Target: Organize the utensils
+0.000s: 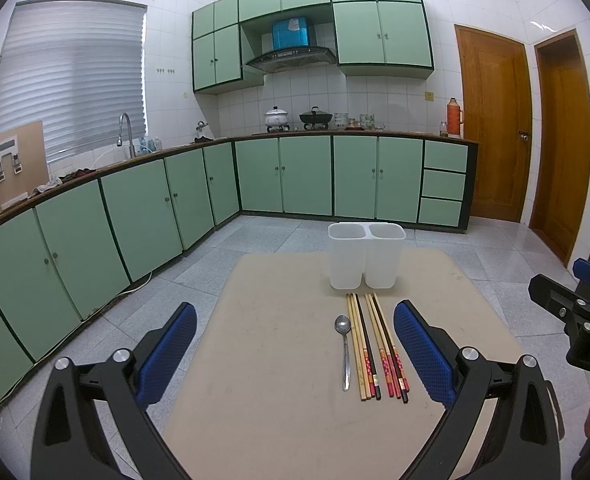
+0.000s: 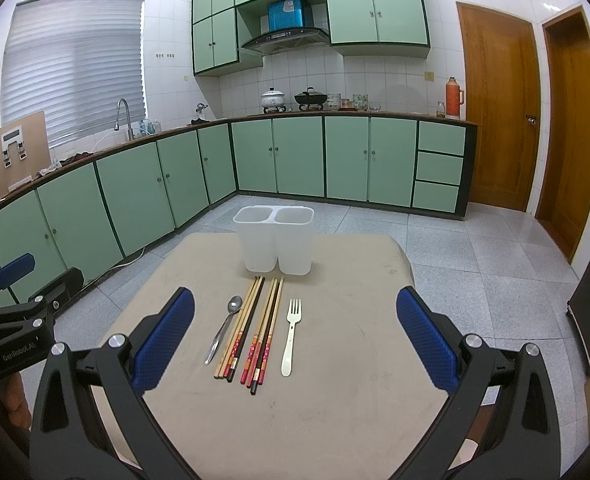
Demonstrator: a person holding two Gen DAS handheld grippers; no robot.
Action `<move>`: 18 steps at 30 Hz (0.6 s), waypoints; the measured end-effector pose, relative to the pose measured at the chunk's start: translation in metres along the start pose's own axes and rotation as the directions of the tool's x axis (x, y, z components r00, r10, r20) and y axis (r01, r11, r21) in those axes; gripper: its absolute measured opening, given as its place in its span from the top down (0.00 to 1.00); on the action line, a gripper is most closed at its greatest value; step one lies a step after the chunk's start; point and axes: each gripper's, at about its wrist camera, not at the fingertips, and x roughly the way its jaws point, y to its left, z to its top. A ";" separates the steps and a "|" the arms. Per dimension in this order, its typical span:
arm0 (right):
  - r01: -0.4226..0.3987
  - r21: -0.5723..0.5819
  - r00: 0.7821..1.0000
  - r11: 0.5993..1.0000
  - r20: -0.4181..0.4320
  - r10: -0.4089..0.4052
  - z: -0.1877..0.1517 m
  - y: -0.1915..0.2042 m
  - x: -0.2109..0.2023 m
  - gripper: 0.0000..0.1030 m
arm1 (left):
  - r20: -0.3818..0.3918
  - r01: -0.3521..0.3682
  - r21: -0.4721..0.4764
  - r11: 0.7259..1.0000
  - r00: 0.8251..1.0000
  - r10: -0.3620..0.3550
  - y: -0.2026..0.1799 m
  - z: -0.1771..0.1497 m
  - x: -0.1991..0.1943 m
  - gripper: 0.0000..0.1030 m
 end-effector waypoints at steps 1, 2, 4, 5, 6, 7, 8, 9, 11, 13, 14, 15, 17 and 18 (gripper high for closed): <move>0.000 0.000 1.000 1.000 -0.001 0.000 0.000 0.000 0.000 0.05 | 0.000 0.000 0.000 1.000 1.000 0.000 0.000 0.000 0.000 0.06; 0.000 0.000 1.000 1.000 -0.002 0.000 -0.001 0.000 0.000 0.05 | -0.001 0.000 0.000 1.000 1.000 0.000 0.001 0.000 0.000 0.06; 0.000 0.000 1.000 1.000 -0.005 0.000 -0.001 0.001 -0.002 0.05 | -0.005 0.000 0.000 1.000 1.000 0.000 0.003 -0.001 0.001 0.06; 0.000 0.001 1.000 1.000 -0.006 0.000 -0.002 0.001 -0.002 0.05 | -0.007 0.000 0.000 1.000 1.000 0.000 0.003 -0.001 0.002 0.06; 0.001 0.001 1.000 1.000 -0.008 -0.001 -0.002 0.001 0.002 0.05 | -0.009 0.000 0.001 1.000 1.000 0.000 0.004 -0.001 0.003 0.06; 0.001 0.001 1.000 1.000 -0.010 -0.001 -0.002 0.001 0.003 0.05 | -0.011 0.000 0.001 1.000 1.000 0.000 0.006 -0.002 0.006 0.06; 0.002 0.001 1.000 1.000 -0.012 -0.002 -0.003 -0.001 0.004 0.05 | -0.013 0.001 0.002 1.000 1.000 0.000 0.008 -0.002 0.008 0.06; 0.003 0.001 1.000 1.000 -0.015 -0.003 -0.002 -0.003 0.006 0.05 | -0.015 0.001 0.002 1.000 1.000 -0.001 0.008 -0.002 0.010 0.06; 0.006 -0.001 1.000 1.000 -0.023 -0.006 -0.001 -0.003 0.017 0.05 | -0.022 0.001 0.004 1.000 1.000 -0.001 0.007 -0.001 0.014 0.06; 0.007 -0.001 1.000 1.000 -0.029 -0.007 -0.002 -0.003 0.022 0.05 | -0.030 0.000 0.007 1.000 1.000 0.000 0.007 0.000 0.019 0.06; 0.008 -0.001 0.999 1.000 -0.032 -0.008 -0.001 -0.003 0.025 0.05 | -0.034 -0.001 0.007 1.000 0.999 0.001 0.007 0.000 0.022 0.06; 0.011 -0.002 0.999 1.000 -0.036 -0.011 -0.001 -0.003 0.028 0.05 | -0.040 -0.001 0.008 1.000 0.999 0.001 0.007 0.000 0.026 0.06; 0.014 0.000 0.999 1.000 -0.044 -0.013 0.000 -0.004 0.035 0.05 | -0.054 -0.002 0.011 1.000 0.999 0.003 0.007 0.000 0.035 0.06; 0.015 0.002 0.999 1.000 -0.049 -0.015 0.000 -0.005 0.039 0.05 | -0.059 -0.003 0.014 1.000 0.998 0.004 0.006 0.000 0.040 0.06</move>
